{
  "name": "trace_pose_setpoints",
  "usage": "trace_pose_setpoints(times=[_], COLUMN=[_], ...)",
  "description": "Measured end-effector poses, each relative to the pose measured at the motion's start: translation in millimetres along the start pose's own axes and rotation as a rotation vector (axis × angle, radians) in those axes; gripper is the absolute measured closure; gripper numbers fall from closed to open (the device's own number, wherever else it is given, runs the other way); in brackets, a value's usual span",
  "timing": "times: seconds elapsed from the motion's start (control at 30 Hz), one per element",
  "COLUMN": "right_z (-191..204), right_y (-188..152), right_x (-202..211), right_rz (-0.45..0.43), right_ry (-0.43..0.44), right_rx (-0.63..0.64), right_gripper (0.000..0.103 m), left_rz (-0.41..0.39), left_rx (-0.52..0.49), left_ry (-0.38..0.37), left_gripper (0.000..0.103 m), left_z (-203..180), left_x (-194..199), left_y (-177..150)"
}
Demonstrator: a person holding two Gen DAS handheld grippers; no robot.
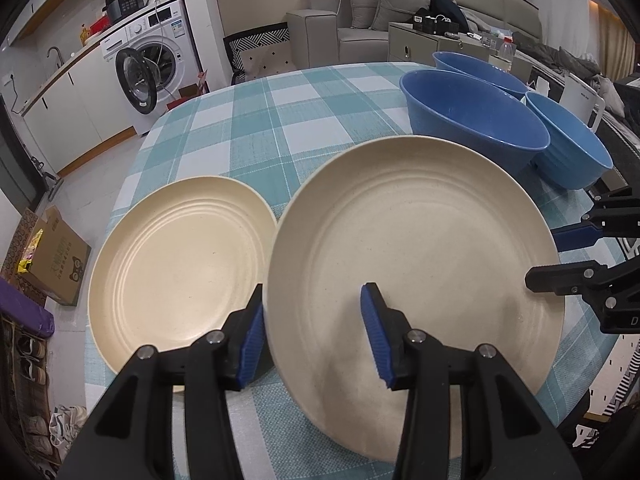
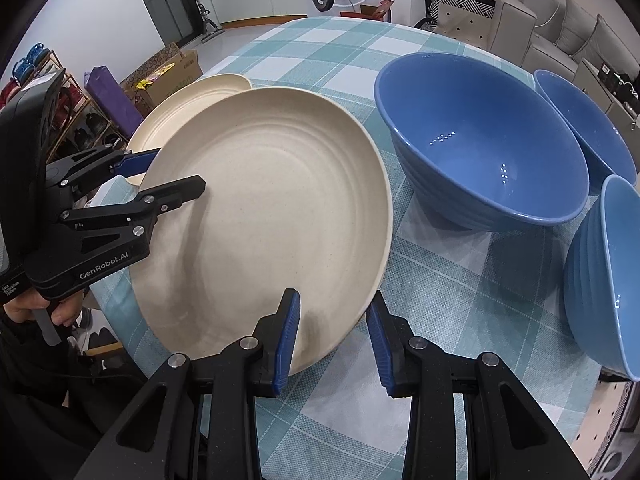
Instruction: Organize plates and bowls
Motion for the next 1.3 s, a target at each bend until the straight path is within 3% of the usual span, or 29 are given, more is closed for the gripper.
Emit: trace_pose_setpoints(times=[0.57,0.9,1.17,1.3], right_z=[3.2,2.1,-1.2,3.5], right_y=[-1.9,-4.7,-9.7,-11.1], right_x=[-6.6,-3.3,1.7,3.8], right_rz=[0.001,-0.014,-0.035,-0.054], right_ry=[-0.018,-0.013,-0.059,-0.066], right_rx=[0.009,0.007,0.032,0.065], right_gripper=[0.068,0.068,0.067,0.057], left_rz=[0.000,0.001,0.006,0.005], left_rx=[-0.038,-0.154,-0.200,-0.174], left_ry=[0.036,0.130,0.128,0.117], left_gripper=[0.057,0.054,0.049,0.043], left_z=[0.4,-6.6,-16.3,-11.9], left_x=[-4.3,-4.9,-7.2,-5.3], left_y=[0.6,-1.1,-2.4,-3.8])
Point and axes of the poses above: each gripper's, at about its wrist camera, not at the fingertips, and x roughly against the way its jaws point, z to its left, y to its top, the point moved 8 cm from there along -x, roughly the way its jaws point, and after that the axes turned 8 degrees about -y, right-handed, at the moved point
